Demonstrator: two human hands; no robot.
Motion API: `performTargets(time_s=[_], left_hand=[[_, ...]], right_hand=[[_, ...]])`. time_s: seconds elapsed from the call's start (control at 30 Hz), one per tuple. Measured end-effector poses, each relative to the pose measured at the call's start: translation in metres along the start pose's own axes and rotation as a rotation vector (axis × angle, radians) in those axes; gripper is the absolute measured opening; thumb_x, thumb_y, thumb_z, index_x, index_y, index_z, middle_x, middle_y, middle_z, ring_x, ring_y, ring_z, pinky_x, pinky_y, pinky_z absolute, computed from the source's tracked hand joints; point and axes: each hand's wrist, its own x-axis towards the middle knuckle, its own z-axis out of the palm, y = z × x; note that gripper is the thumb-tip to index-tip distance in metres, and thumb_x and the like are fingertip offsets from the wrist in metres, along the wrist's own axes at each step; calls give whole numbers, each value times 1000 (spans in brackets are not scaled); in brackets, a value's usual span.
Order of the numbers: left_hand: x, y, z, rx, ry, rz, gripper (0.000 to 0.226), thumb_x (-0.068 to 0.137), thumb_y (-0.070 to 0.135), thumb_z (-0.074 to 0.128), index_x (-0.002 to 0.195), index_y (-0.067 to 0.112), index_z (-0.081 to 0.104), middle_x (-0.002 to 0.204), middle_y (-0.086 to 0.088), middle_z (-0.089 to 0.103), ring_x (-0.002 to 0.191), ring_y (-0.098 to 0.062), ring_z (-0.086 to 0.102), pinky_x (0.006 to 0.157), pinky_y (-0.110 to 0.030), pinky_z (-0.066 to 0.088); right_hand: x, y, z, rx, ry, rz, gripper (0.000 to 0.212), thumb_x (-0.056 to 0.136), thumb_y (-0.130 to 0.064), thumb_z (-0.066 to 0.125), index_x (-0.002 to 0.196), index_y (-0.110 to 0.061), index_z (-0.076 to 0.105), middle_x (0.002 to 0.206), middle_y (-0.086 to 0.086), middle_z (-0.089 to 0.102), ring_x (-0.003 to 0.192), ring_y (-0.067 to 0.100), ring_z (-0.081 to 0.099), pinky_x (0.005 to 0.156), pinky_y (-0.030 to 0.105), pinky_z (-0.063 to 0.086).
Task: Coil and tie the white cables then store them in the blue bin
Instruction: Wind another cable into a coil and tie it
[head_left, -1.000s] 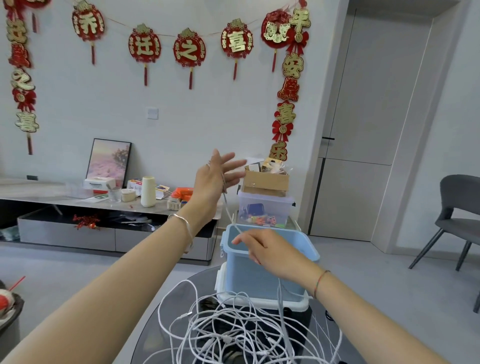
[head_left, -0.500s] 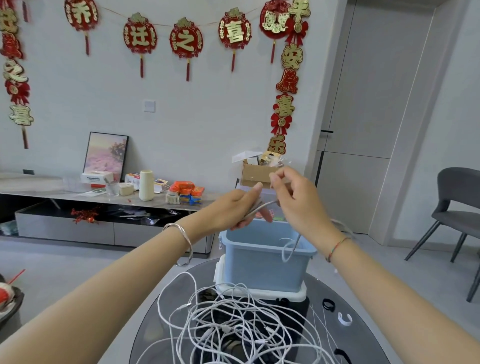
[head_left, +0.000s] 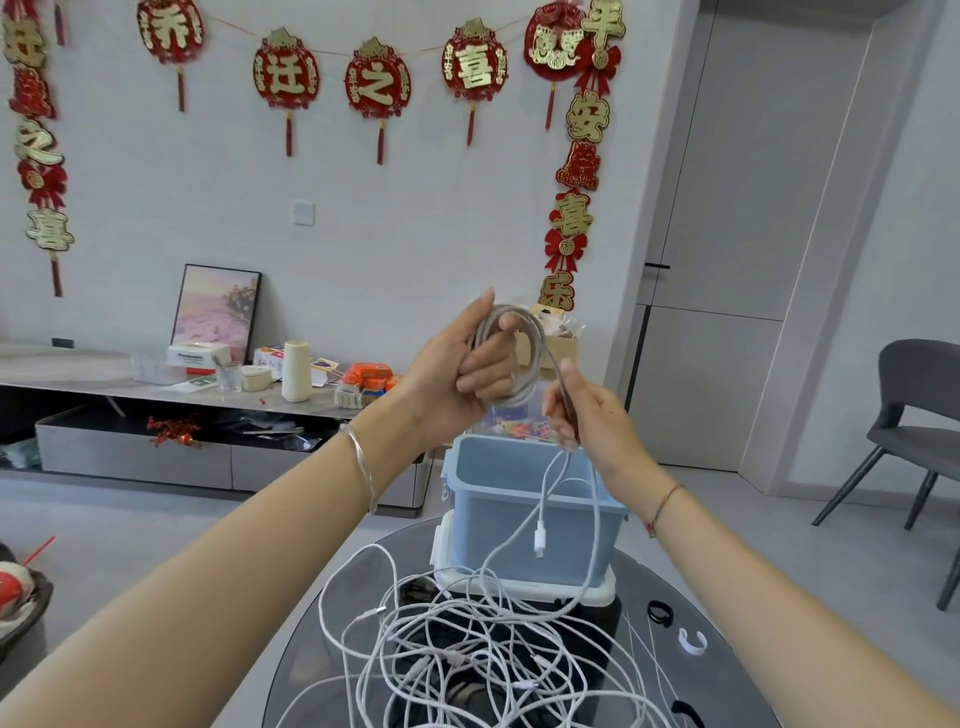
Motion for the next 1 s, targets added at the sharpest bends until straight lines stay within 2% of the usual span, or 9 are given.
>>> performTargets(time_s=[0.17, 0.27, 0.37, 0.47, 0.63, 0.8, 0.87, 0.93, 1.0], left_hand=[[14, 5, -5, -94, 213, 206, 45, 103, 40, 27, 77, 13, 53, 35, 7, 28, 27, -4, 27, 33, -14, 26], [24, 9, -10, -46, 362, 312, 43, 103, 42, 27, 87, 13, 56, 39, 8, 31, 31, -4, 30, 36, -14, 30], [31, 9, -16, 146, 501, 353, 44, 103, 43, 26, 95, 14, 59, 43, 11, 41, 35, -3, 36, 43, -16, 35], [33, -2, -19, 498, 599, 358, 43, 103, 39, 27, 97, 13, 62, 46, 9, 55, 38, -3, 49, 44, -15, 39], [25, -20, -36, 1049, 547, 354, 32, 101, 36, 37, 93, 14, 59, 63, -1, 67, 51, -12, 63, 56, -23, 49], [15, -21, -47, 1671, 382, 177, 50, 99, 43, 35, 91, 3, 63, 61, -4, 65, 54, -13, 63, 71, -36, 53], [11, -20, -45, 1757, 279, 41, 52, 101, 44, 30, 91, 6, 64, 56, 1, 60, 41, -1, 54, 64, -26, 49], [6, -20, -42, 1761, 182, -47, 57, 102, 43, 24, 89, 6, 66, 52, 2, 52, 41, -3, 48, 59, -22, 40], [0, -22, -38, 1654, 100, -95, 65, 102, 47, 21, 84, 8, 69, 47, 6, 40, 41, -6, 39, 59, -24, 37]], right_hand=[[-8, 17, 8, -169, -168, 65, 18, 99, -17, 44, 98, -5, 58, 59, 3, 47, 47, 11, 44, 52, 23, 40], [-16, 24, 14, -346, -374, 174, 17, 99, -7, 42, 110, -7, 54, 69, 2, 56, 59, 12, 54, 58, 21, 48], [-25, 24, 22, -417, -458, 217, 21, 101, -7, 35, 111, -7, 54, 70, 1, 56, 61, 13, 54, 62, 21, 49], [-31, 17, 29, -400, -484, 213, 21, 99, -4, 35, 112, -10, 51, 66, 0, 53, 61, 15, 58, 66, 24, 52], [-34, -7, 31, -217, -351, 203, 17, 100, -9, 37, 105, -16, 52, 49, -8, 41, 39, 10, 53, 50, 24, 45], [-25, -18, 14, -408, -178, 79, 19, 97, -22, 50, 97, -9, 65, 50, -9, 40, 35, 8, 39, 39, 20, 36], [-21, -20, 6, -475, -132, 14, 22, 93, -26, 58, 90, -7, 69, 50, -6, 43, 37, 5, 33, 42, 16, 31], [-17, -22, -1, -505, -71, -83, 28, 87, -31, 65, 78, -5, 68, 52, -1, 43, 42, 5, 31, 45, 15, 27], [-14, -25, -5, -485, 15, -168, 35, 87, -33, 66, 67, -4, 62, 46, -7, 43, 43, 5, 31, 46, 15, 28]])
